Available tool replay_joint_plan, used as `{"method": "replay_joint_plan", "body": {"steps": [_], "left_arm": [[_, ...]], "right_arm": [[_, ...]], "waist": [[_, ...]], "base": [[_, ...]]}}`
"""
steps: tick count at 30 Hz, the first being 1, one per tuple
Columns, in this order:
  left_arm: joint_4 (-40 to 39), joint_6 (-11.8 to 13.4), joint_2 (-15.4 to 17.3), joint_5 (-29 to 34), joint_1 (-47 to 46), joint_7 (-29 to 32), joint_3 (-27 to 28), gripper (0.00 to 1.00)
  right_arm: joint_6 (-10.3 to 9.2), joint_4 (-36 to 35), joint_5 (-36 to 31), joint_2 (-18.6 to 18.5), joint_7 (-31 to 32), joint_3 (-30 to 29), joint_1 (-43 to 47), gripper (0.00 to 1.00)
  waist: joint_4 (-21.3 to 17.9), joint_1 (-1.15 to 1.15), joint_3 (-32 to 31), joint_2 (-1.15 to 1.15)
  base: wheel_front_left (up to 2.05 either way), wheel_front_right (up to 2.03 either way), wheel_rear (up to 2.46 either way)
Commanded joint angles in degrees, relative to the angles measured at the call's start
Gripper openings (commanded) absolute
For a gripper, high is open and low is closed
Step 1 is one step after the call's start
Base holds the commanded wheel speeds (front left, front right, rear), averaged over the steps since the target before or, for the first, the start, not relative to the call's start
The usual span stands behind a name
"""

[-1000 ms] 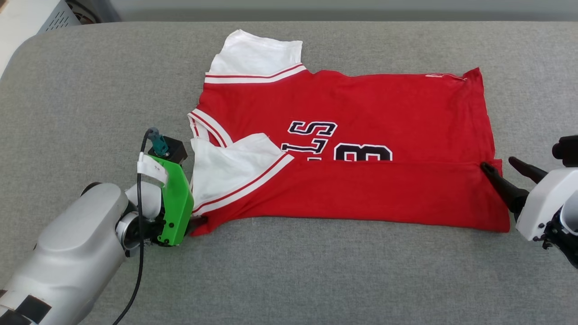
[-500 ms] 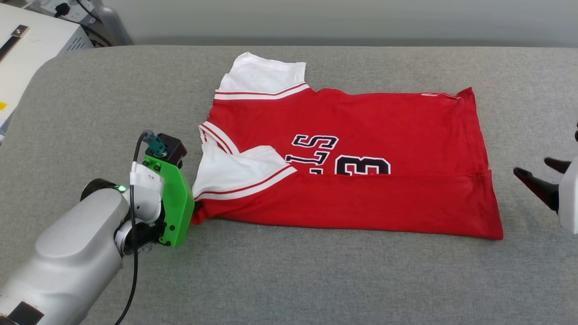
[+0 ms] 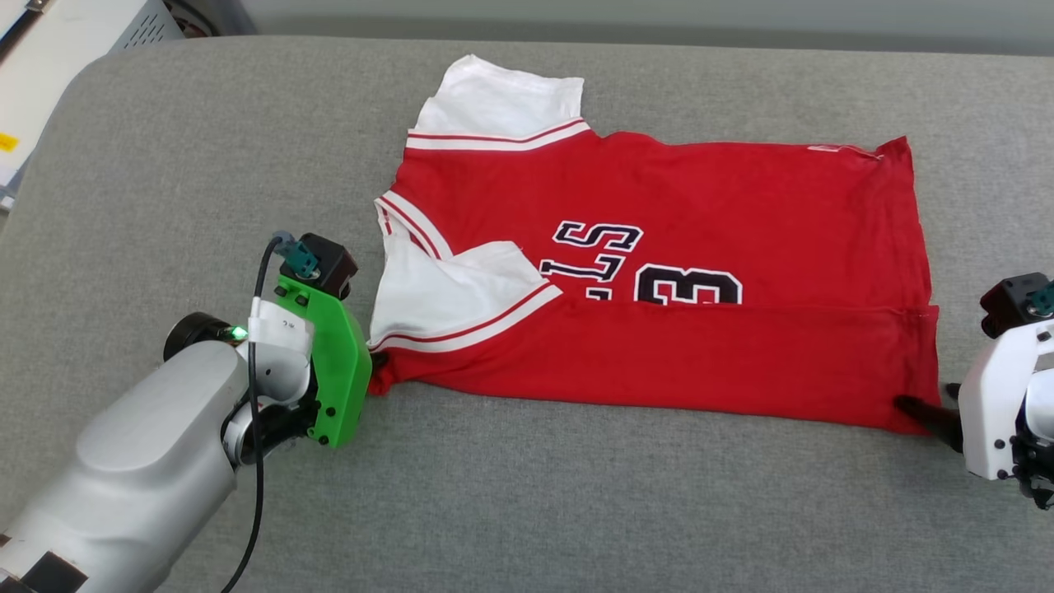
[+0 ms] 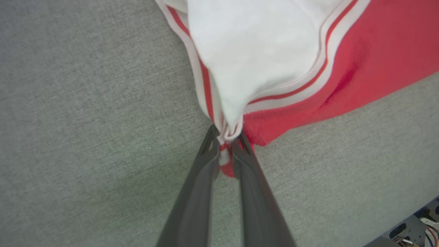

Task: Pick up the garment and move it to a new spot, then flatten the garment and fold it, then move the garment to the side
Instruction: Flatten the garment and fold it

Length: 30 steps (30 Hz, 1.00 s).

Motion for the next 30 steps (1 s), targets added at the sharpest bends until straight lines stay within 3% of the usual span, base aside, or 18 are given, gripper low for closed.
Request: {"method": "replay_joint_plan", "body": {"steps": [1,4,5,6,12,21,26,30], "left_arm": [[0.0,0.5,-0.4,0.9,-0.2,-0.5,0.0,0.0],[0.5,0.5,-0.8,0.6,0.1,-1.1,0.0,0.0],[0.7,0.5,-0.9,0.5,0.3,-1.3,0.1,0.0],[1.1,0.5,-0.9,0.3,0.7,-1.6,0.1,0.0],[1.8,0.1,-0.4,-1.4,3.2,-3.3,0.5,0.0],[-5.1,0.5,4.5,-2.9,8.3,-2.4,-0.1,0.0],[-13.4,3.1,7.8,-4.1,13.7,-2.0,-0.8,0.0],[-15.4,4.8,8.2,-3.8,15.6,-2.7,-1.2,0.0]], "right_arm": [[0.01,1.5,-0.8,1.5,-0.2,1.3,2.0,1.0],[0.01,3.4,0.0,3.0,-1.5,1.9,2.9,1.0],[0.01,3.6,0.2,3.3,-2.4,1.9,2.9,0.34],[0.01,3.6,0.5,3.3,-3.4,2.0,2.9,0.0],[0.01,0.9,0.8,1.4,-9.3,1.6,2.6,0.0],[0.01,-7.5,3.4,-3.6,-11.0,-1.3,9.4,0.0],[0.01,-13.3,4.0,-5.6,-9.5,-6.4,17.5,0.0],[0.01,-14.3,3.3,-5.0,-7.9,-9.2,20.0,0.0]], "waist": [[0.7,0.0,1.0,0.0],[0.8,0.0,1.1,0.0],[0.7,0.0,0.9,0.0],[0.5,0.0,0.5,0.0],[-0.5,0.0,-3.9,0.0],[-0.6,0.0,-8.2,0.0],[-0.8,0.0,-8.1,0.0],[-0.9,0.0,-6.1,0.0]], "base": [[0.0,0.0,0.0],[0.0,0.0,0.0],[0.0,0.0,0.0],[0.0,0.0,0.0],[0.0,0.0,0.0],[0.0,0.0,0.0],[0.0,0.0,0.0],[0.0,0.0,0.0]]}}
